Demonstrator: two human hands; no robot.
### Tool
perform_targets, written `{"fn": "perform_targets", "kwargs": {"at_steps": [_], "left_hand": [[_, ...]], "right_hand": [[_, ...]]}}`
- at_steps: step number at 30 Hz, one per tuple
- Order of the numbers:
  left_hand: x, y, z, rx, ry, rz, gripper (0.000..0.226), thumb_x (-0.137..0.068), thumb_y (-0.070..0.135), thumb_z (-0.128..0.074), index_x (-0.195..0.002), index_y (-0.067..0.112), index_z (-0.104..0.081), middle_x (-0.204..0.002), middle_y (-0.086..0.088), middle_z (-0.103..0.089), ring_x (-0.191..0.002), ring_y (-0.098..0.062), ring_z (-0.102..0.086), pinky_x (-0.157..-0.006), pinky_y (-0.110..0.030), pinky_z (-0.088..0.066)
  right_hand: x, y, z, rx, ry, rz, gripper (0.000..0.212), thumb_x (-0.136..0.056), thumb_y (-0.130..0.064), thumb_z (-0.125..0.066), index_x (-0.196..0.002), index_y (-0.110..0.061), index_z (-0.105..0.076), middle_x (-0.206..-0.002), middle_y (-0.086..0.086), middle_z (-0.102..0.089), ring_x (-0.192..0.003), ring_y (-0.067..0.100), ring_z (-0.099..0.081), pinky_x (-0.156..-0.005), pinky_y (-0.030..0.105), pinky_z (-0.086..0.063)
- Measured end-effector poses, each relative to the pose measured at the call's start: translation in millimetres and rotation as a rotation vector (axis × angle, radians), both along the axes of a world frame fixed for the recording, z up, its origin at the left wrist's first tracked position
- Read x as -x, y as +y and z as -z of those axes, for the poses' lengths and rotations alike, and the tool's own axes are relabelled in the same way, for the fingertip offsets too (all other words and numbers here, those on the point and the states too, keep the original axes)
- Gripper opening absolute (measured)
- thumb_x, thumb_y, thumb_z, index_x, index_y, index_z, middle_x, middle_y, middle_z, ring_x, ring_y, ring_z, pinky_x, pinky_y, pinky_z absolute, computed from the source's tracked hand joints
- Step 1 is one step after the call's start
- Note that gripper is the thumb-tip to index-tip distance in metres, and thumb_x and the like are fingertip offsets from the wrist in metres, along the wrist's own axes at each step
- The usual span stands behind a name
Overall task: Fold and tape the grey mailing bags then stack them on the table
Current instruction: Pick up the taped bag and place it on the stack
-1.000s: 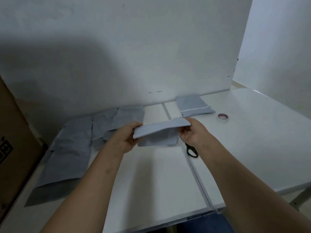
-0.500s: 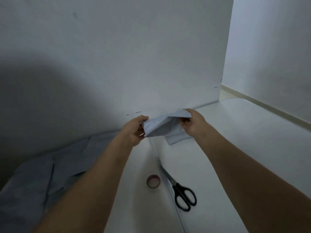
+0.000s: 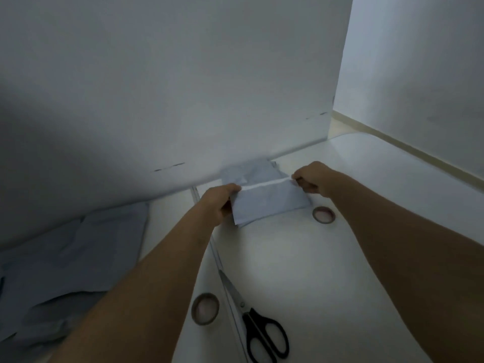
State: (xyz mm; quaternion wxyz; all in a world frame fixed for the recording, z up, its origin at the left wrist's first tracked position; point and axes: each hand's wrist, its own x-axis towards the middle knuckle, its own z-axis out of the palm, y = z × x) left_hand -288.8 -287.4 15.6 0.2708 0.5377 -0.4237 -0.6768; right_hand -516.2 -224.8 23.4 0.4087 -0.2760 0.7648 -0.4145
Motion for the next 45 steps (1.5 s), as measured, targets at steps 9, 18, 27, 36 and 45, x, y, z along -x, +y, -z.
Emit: {"fn": "perform_targets", "kwargs": {"at_steps": [9,18,27,36,45], "left_hand": [[-1,31,17,0.018,-0.215,0.141,0.032,-0.087,0.008,-0.068,-0.113,-0.004,-0.055,-0.085,-0.014,-0.062,-0.067,-0.023,-0.062,-0.050,-0.028,-0.056],[3,33,23,0.257,-0.556,0.235,0.030,-0.087,0.021,-0.066,-0.107,0.001,-0.056,-0.093,-0.013,-0.062,-0.080,-0.027,-0.063,-0.074,-0.038,-0.059],[-6,44,32,0.943,-0.960,0.354,0.061,-0.087,0.039,-0.062,-0.137,0.017,-0.036,-0.132,-0.012,-0.037,-0.115,-0.033,-0.047,-0.088,-0.040,-0.044],[-7,46,46,0.927,-1.007,0.517,0.041,-0.098,0.036,-0.043,-0.139,0.029,-0.042,-0.151,-0.001,-0.026,-0.132,-0.030,-0.032,-0.106,-0.045,-0.028],[-14,63,45,0.910,-0.955,0.497,0.050,-0.098,0.031,-0.044,-0.146,0.025,-0.032,-0.156,-0.002,-0.019,-0.134,-0.032,-0.030,-0.107,-0.045,-0.028]], "right_hand": [[-12,17,23,-0.239,0.707,-0.177,0.024,-0.083,-0.015,-0.057,-0.064,-0.008,-0.045,-0.077,0.010,-0.054,-0.066,0.023,-0.056,-0.053,0.022,-0.038],[-18,39,40,-0.184,0.903,-0.098,0.040,-0.091,-0.033,-0.059,-0.124,-0.011,-0.059,-0.129,0.011,-0.040,-0.117,0.030,-0.048,-0.093,0.039,-0.044],[-78,20,62,0.013,1.124,-0.515,0.061,-0.099,-0.050,-0.036,-0.151,-0.021,-0.026,-0.160,0.008,-0.015,-0.145,0.027,-0.017,-0.116,0.042,-0.016],[-79,48,72,0.139,1.214,-0.135,0.058,-0.095,-0.041,-0.018,-0.135,-0.015,-0.050,-0.150,0.010,-0.039,-0.134,0.032,-0.040,-0.111,0.051,-0.024],[-45,111,91,0.051,1.104,-0.024,0.043,-0.101,-0.028,-0.036,-0.138,-0.009,-0.044,-0.139,0.010,-0.051,-0.129,0.026,-0.044,-0.110,0.040,-0.026]]}}
